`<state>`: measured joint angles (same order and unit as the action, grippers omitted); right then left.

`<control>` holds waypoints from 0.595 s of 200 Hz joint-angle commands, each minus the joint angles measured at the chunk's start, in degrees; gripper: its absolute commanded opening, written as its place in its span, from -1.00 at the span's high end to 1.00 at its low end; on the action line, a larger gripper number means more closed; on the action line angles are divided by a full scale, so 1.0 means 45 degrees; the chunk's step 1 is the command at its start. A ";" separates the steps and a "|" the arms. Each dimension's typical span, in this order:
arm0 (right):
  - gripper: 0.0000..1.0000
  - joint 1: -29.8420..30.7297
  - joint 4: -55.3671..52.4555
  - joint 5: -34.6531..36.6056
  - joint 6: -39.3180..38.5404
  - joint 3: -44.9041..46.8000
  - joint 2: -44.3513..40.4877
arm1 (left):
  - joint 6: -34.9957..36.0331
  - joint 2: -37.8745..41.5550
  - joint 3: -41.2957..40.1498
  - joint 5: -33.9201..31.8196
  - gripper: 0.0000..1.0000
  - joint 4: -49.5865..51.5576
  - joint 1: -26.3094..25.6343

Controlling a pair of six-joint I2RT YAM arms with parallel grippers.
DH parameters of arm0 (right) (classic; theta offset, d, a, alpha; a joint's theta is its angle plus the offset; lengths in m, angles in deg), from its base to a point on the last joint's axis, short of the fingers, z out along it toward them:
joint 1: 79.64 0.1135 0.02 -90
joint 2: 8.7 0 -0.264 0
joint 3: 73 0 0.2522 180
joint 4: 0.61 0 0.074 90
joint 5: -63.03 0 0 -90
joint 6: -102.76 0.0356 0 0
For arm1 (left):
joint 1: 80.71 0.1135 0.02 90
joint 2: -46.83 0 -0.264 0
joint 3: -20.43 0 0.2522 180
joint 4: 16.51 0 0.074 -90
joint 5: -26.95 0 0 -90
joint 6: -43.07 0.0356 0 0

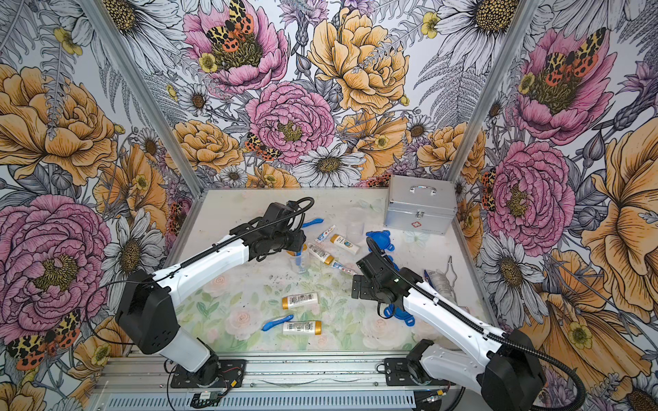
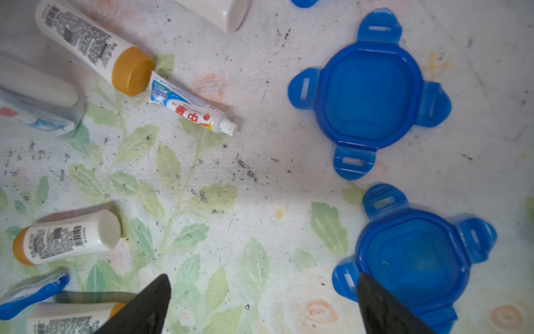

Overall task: Pack away toiletry kits
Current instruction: Place the toiletry item into the container.

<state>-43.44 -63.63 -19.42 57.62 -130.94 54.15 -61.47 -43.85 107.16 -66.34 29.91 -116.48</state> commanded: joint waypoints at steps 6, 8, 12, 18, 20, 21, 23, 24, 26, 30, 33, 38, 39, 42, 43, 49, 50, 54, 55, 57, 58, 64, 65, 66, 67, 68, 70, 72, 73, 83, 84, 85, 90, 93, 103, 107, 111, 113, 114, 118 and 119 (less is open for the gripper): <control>-0.99 -0.0645 -0.1556 0.0289 0.0324 -0.0538 -0.0402 | 0.0131 0.0897 -0.0273 -0.0226 0.12 -0.0376 -0.0034; -0.99 -0.0741 -0.1633 0.0264 0.0324 -0.0534 -0.0409 | 0.0113 0.0932 -0.0286 -0.0211 0.12 -0.0367 -0.0038; -0.99 -0.0910 -0.1794 0.0206 0.0325 -0.0523 -0.0445 | 0.0109 0.1029 -0.0325 -0.0207 0.10 -0.0382 -0.0029; -0.99 -0.1201 -0.1990 0.0107 0.0324 -0.0478 -0.0535 | 0.0100 0.1180 -0.0348 -0.0188 0.09 -0.0373 -0.0024; -0.99 -0.1296 -0.2039 0.0072 0.0324 -0.0451 -0.0560 | 0.0091 0.1223 -0.0354 -0.0173 0.09 -0.0376 -0.0036; -0.99 -0.1331 -0.2070 0.0046 0.0324 -0.0443 -0.0584 | 0.0089 0.1253 -0.0365 -0.0160 0.09 -0.0380 -0.0038; -0.99 -0.1445 -0.2118 0.0032 0.0314 -0.0432 -0.0626 | 0.0088 0.1299 -0.0383 -0.0141 0.09 -0.0383 -0.0029; -0.99 -0.1503 -0.2139 0.0017 0.0309 -0.0405 -0.0656 | 0.0098 0.1320 -0.0379 -0.0135 0.09 -0.0374 -0.0025; -0.99 -0.1591 -0.2179 -0.0039 0.0320 -0.0374 -0.0693 | 0.0081 0.1375 -0.0391 -0.0130 0.09 -0.0367 -0.0031; -0.99 -0.1804 -0.2237 -0.0141 0.0284 -0.0307 -0.0781 | 0.0059 0.1487 -0.0422 -0.0114 0.09 -0.0382 -0.0039; -0.99 -0.1980 -0.2282 -0.0216 0.0251 -0.0253 -0.0841 | 0.0040 0.1564 -0.0433 -0.0109 0.09 -0.0371 -0.0025; -0.99 -0.2286 -0.2357 -0.0355 0.0195 -0.0159 -0.0920 | 0.0011 0.1670 -0.0443 -0.0087 0.10 -0.0373 -0.0021; -0.99 -0.2334 -0.2366 -0.0382 0.0181 -0.0141 -0.0930 | 0.0001 0.1691 -0.0458 -0.0078 0.11 -0.0369 -0.0021; -0.99 -0.2532 -0.2418 -0.0454 0.0135 -0.0066 -0.0980 | -0.0016 0.1751 -0.0471 -0.0068 0.12 -0.0375 -0.0020; -0.99 -0.2574 -0.2426 -0.0470 0.0112 -0.0046 -0.0989 | -0.0023 0.1761 -0.0463 -0.0069 0.12 -0.0379 -0.0020; -0.99 -0.2938 -0.2510 -0.0624 0.0021 0.0084 -0.1062 | -0.0065 0.1807 -0.0439 -0.0008 0.16 -0.0356 -0.0019; -0.99 -0.3011 -0.2521 -0.0643 0.0016 0.0098 -0.1079 | -0.0067 0.1808 -0.0427 0.0000 0.16 -0.0350 -0.0020; -0.99 -0.3215 -0.2566 -0.0746 -0.0046 0.0178 -0.1133 | -0.0093 0.1810 -0.0378 0.0036 0.22 -0.0313 -0.0010; -0.99 -0.3277 -0.2568 -0.0772 -0.0056 0.0203 -0.1154 | -0.0100 0.1810 -0.0357 0.0051 0.23 -0.0300 -0.0015; -0.99 -0.3357 -0.2574 -0.0812 -0.0074 0.0237 -0.1178 | -0.0101 0.1800 -0.0337 0.0078 0.26 -0.0275 -0.0019; -0.99 -0.3416 -0.2582 -0.0845 -0.0090 0.0262 -0.1196 | -0.0104 0.1795 -0.0327 0.0092 0.28 -0.0261 -0.0010; -0.99 -0.3707 -0.2607 -0.0958 -0.0157 0.0385 -0.1293 | -0.0109 0.1762 -0.0228 0.0157 0.37 -0.0154 -0.0021; -0.99 -0.3748 -0.2627 -0.0976 -0.0170 0.0405 -0.1312 | -0.0128 0.1756 -0.0214 0.0151 0.38 -0.0152 -0.0020; -0.99 -0.3787 -0.2628 -0.0995 -0.0187 0.0424 -0.1330 | -0.0137 0.1754 -0.0187 0.0148 0.39 -0.0131 -0.0020; -0.99 -0.3817 -0.2628 -0.1014 -0.0186 0.0434 -0.1340 | -0.0142 0.1753 -0.0174 0.0147 0.40 -0.0121 -0.0030; -0.99 -0.3871 -0.2629 -0.1034 -0.0195 0.0439 -0.1354 | -0.0154 0.1742 -0.0158 0.0146 0.41 -0.0106 -0.0025; -0.99 -0.3936 -0.2643 -0.1073 -0.0206 0.0481 -0.1375 | -0.0158 0.1734 -0.0131 0.0145 0.44 -0.0075 -0.0031; -0.99 -0.4025 -0.2647 -0.1112 -0.0214 0.0507 -0.1385 | -0.0179 0.1732 -0.0100 0.0145 0.45 -0.0048 -0.0018; -0.99 -0.4063 -0.2667 -0.1131 -0.0219 0.0524 -0.1397 | -0.0192 0.1732 -0.0091 0.0145 0.46 -0.0021 -0.0019; -0.99 -0.4365 -0.2715 -0.1260 -0.0328 0.0620 -0.1481 | -0.0294 0.1749 0.0005 0.0194 0.49 0.0094 -0.0020; -0.99 -0.4379 -0.2721 -0.1264 -0.0334 0.0629 -0.1484 | -0.0299 0.1750 0.0010 0.0199 0.49 0.0099 -0.0020; -0.99 -0.4416 -0.2733 -0.1266 -0.0337 0.0644 -0.1485 | -0.0320 0.1760 0.0012 0.0211 0.49 0.0102 -0.0020; -0.99 -0.4541 -0.2780 -0.1282 -0.0377 0.0678 -0.1481 | -0.0368 0.1802 0.0015 0.0251 0.49 0.0149 -0.0001; -0.99 -0.4644 -0.2799 -0.1286 -0.0432 0.0722 -0.1485 | -0.0399 0.1836 0.0015 0.0302 0.49 0.0171 0.0009; -0.99 -0.4980 -0.2822 -0.1398 -0.0540 0.0856 -0.1414 | -0.0495 0.1967 -0.0070 0.0443 0.46 0.0167 0.0024; -0.99 -0.5112 -0.2824 -0.1440 -0.0590 0.0914 -0.1349 | -0.0526 0.2026 -0.0111 0.0490 0.44 0.0149 0.0025; -0.99 -0.5254 -0.2806 -0.1461 -0.0627 0.0972 -0.1275 | -0.0554 0.2099 -0.0169 0.0544 0.40 0.0146 0.0005; -0.99 -0.5317 -0.2790 -0.1472 -0.0632 0.1010 -0.1233 | -0.0571 0.2117 -0.0187 0.0562 0.38 0.0144 0.0015; -0.99 -0.5353 -0.2788 -0.1478 -0.0632 0.1020 -0.1194 | -0.0573 0.2129 -0.0203 0.0578 0.37 0.0144 0.0017; -0.99 -0.5511 -0.2768 -0.1497 -0.0669 0.1062 -0.1059 | -0.0581 0.2186 -0.0251 0.0625 0.33 0.0131 0.0024; -0.99 -0.5557 -0.2757 -0.1510 -0.0680 0.1065 -0.1019 | -0.0588 0.2203 -0.0255 0.0629 0.31 0.0128 0.0021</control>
<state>-65.64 -75.23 -24.46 56.35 -127.27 48.31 -62.87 -36.39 106.04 -65.66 30.33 -116.48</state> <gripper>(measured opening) 0.995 0.297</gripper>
